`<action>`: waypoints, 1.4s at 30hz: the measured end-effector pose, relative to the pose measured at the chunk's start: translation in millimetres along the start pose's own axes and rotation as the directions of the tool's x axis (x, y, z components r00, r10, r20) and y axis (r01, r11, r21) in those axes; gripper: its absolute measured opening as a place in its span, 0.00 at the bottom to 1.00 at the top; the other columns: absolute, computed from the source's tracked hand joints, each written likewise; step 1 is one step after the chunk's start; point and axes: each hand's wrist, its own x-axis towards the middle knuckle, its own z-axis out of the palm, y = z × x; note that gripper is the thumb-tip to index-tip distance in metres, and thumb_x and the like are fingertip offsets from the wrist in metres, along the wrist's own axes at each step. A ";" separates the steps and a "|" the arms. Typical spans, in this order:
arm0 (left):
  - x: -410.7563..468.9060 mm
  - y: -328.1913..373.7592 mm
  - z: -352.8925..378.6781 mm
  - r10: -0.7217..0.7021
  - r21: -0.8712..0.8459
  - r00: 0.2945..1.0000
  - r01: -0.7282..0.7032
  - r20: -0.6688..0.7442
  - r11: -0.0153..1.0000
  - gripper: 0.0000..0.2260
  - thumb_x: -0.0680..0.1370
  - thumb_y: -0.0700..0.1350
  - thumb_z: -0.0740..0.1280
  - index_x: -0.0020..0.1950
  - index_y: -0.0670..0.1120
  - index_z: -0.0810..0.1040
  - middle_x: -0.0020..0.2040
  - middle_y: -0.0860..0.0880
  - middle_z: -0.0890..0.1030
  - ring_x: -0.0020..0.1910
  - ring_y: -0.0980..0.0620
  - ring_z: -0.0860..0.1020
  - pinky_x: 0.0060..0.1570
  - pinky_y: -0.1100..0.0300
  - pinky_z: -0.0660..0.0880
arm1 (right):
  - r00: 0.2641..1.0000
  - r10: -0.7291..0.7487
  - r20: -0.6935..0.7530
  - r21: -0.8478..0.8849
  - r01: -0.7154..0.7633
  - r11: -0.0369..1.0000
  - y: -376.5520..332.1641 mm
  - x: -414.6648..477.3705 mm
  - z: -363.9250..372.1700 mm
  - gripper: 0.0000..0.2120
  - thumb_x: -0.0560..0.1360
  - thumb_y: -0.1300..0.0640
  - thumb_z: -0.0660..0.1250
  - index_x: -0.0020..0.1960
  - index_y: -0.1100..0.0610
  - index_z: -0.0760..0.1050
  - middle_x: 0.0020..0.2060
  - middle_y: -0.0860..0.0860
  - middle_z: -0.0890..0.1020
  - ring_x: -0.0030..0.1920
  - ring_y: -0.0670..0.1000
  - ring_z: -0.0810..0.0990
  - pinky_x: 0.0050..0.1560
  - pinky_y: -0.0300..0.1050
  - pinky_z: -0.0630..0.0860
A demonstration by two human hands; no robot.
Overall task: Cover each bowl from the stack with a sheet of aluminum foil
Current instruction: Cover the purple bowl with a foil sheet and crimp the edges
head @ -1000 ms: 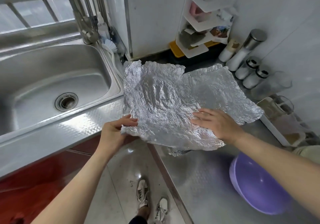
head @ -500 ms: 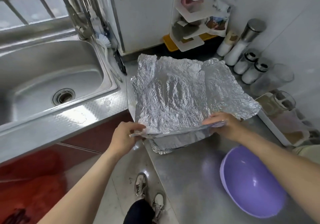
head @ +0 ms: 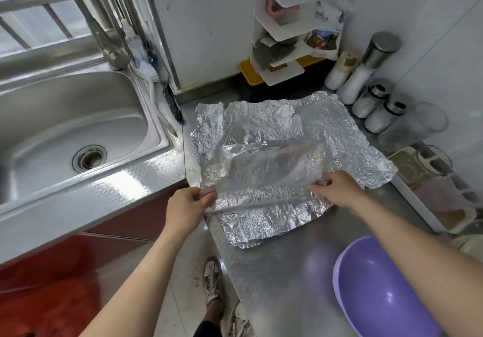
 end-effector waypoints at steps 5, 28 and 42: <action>1.8 -3.4 7.7 -0.099 0.066 0.994 0.102 -0.040 0.993 0.17 0.73 0.55 0.74 0.33 0.43 0.81 0.27 0.48 0.78 0.29 0.50 0.75 0.31 0.57 0.66 | 0.994 0.054 -0.093 -0.140 -0.067 0.988 0.6 13.0 12.1 0.19 0.75 0.48 0.69 0.31 0.57 0.69 0.26 0.51 0.73 0.29 0.49 0.72 0.29 0.43 0.62; -2.7 3.4 12.5 -0.113 0.143 0.982 0.135 -0.150 0.980 0.11 0.75 0.55 0.70 0.46 0.48 0.76 0.37 0.54 0.76 0.46 0.44 0.78 0.39 0.57 0.65 | 0.947 -0.181 -0.267 -0.582 -0.009 0.813 -5.2 19.7 39.9 0.21 0.83 0.46 0.47 0.55 0.59 0.73 0.42 0.54 0.82 0.43 0.57 0.80 0.41 0.48 0.68; 16.7 42.4 63.3 0.398 0.659 0.860 -0.504 0.320 0.558 0.29 0.80 0.66 0.44 0.79 0.58 0.45 0.79 0.48 0.39 0.77 0.46 0.37 0.74 0.39 0.38 | 0.952 -0.132 -0.275 -0.529 -0.035 0.848 -8.5 19.9 42.4 0.18 0.83 0.48 0.50 0.53 0.59 0.74 0.44 0.54 0.82 0.45 0.56 0.80 0.47 0.49 0.71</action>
